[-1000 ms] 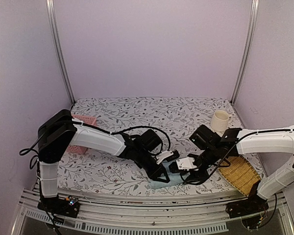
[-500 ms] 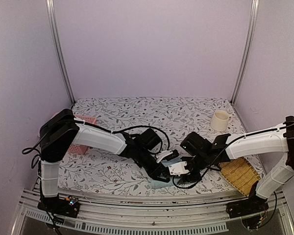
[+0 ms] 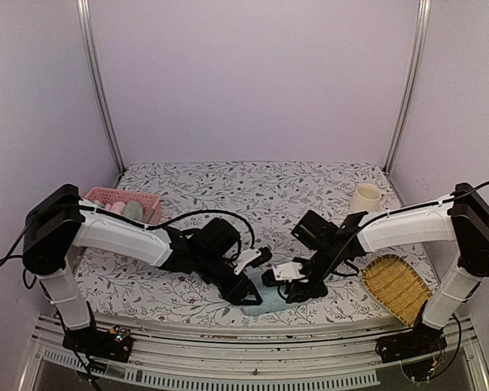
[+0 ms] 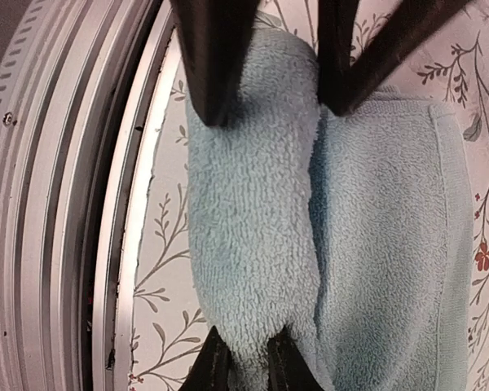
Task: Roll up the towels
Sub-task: Roll the towel at the center of the board.
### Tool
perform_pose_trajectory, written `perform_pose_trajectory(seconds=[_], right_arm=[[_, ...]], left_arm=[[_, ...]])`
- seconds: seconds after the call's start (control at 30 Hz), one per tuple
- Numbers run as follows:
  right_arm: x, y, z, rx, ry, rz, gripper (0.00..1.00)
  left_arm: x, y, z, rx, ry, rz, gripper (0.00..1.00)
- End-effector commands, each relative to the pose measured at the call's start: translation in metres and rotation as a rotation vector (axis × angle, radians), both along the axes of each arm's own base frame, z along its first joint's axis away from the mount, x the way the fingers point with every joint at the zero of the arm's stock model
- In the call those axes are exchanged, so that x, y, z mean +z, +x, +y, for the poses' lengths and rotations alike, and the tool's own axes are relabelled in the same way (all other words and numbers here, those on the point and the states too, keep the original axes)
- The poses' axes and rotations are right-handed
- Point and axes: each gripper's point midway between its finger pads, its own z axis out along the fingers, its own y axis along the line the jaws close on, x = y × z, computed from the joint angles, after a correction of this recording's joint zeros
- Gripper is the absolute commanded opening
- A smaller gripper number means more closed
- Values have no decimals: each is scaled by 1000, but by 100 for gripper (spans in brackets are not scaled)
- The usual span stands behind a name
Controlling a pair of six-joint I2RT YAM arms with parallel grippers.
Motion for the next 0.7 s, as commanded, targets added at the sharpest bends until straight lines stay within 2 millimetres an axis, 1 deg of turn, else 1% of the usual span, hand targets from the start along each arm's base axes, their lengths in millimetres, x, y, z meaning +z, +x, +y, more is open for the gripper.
perform_pose_trajectory(seconds=[0.0, 0.07, 0.13, 0.23, 0.27, 0.33, 0.43, 0.5, 0.6, 0.67], right_arm=[[-19, -19, -28, -44, -124, 311, 13], [-21, -15, -27, -59, -130, 382, 13], [-24, -12, -28, -77, -138, 447, 12], [-28, -5, -28, -102, -158, 539, 13], [-30, -5, -30, -117, -171, 581, 13], [-31, 4, -28, -137, -168, 633, 13], [-36, 9, -32, -160, -184, 697, 14], [-39, 12, -32, -164, -188, 700, 14], [-42, 13, -32, -174, -198, 703, 14], [-44, 14, -32, -179, -200, 706, 15]], left_arm=[[23, 15, 14, 109, -62, -152, 48], [30, 15, 18, 128, -77, -225, 48], [36, 11, 18, 126, -70, -319, 48], [38, 3, 14, 102, -25, -444, 48], [36, 3, 14, 99, -3, -475, 48], [30, 5, 12, 100, 60, -524, 49], [24, 0, 0, 40, 111, -591, 50], [21, -3, -7, -5, 141, -654, 52], [13, 8, -12, -11, 253, -760, 52], [10, 10, -17, -40, 303, -810, 52]])
